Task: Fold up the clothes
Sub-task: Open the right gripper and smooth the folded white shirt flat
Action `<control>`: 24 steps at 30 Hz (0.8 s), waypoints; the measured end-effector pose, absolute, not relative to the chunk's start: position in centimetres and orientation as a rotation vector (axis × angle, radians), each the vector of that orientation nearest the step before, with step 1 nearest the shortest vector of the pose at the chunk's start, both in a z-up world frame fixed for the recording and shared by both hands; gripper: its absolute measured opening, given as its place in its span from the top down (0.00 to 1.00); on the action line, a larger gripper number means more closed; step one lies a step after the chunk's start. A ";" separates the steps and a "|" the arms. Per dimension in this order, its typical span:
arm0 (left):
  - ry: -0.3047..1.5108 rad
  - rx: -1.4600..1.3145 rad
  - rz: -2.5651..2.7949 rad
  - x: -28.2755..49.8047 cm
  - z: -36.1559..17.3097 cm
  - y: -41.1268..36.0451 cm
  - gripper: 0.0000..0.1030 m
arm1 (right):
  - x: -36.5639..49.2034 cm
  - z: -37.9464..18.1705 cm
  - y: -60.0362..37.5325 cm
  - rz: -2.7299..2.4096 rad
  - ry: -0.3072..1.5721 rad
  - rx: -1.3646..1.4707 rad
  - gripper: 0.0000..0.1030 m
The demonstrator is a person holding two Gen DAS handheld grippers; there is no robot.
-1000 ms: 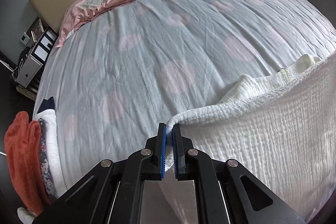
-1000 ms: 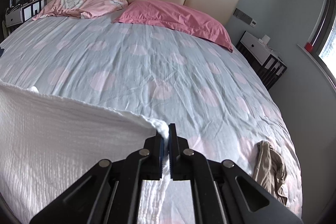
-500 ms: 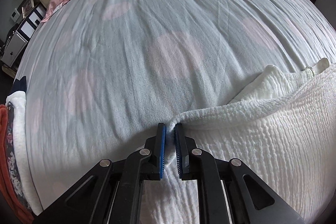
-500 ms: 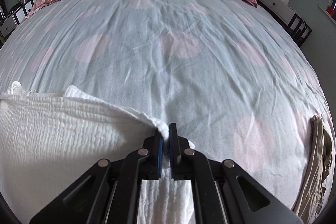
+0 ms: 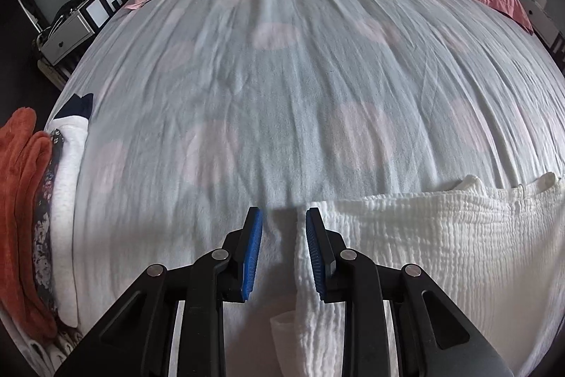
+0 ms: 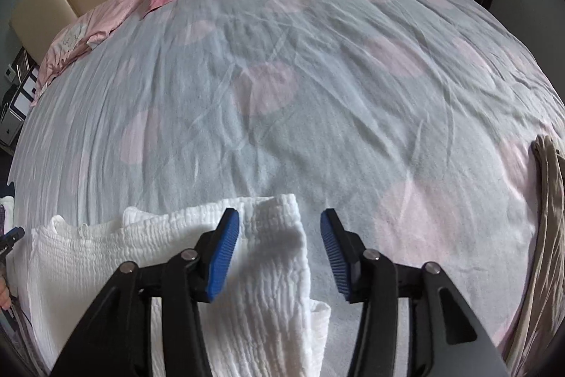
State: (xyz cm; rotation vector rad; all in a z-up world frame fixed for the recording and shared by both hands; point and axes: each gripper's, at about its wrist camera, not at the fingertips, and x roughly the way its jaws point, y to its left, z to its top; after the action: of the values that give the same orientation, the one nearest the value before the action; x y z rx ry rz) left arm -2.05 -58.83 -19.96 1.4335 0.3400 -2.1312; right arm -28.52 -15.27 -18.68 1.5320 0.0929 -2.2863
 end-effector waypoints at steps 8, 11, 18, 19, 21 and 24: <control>0.381 1.431 -2.177 3.1 -17.4 -54.9 0.73 | -22.8 -15.8 -12.1 -2.249 -0.045 1.509 0.52; 0.414 1.444 -2.213 5.4 -16.9 -51.6 0.73 | -18.6 -14.7 -11.8 -2.238 -0.027 1.470 0.53; 0.521 1.493 -2.244 10.6 -17.6 -44.5 0.73 | -8.8 -14.3 -11.3 -2.125 -0.123 1.473 0.61; 0.551 1.506 -2.244 11.2 -17.9 -43.8 0.73 | -7.4 -14.5 -11.6 -2.103 -0.123 1.476 0.61; 0.611 1.530 -2.243 12.3 -18.6 -42.3 0.73 | -4.7 -15.0 -12.3 -2.060 -0.089 1.475 0.62; 0.554 1.549 -2.205 13.4 -19.7 -41.0 0.73 | -1.4 -15.9 -13.1 -2.022 -0.054 1.465 0.62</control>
State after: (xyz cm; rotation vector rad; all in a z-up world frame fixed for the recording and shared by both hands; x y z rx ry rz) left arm 13.44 -40.96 -19.68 1.5489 0.5544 -2.2049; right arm -1.42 -13.14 -15.93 1.4647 -0.0542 -2.0216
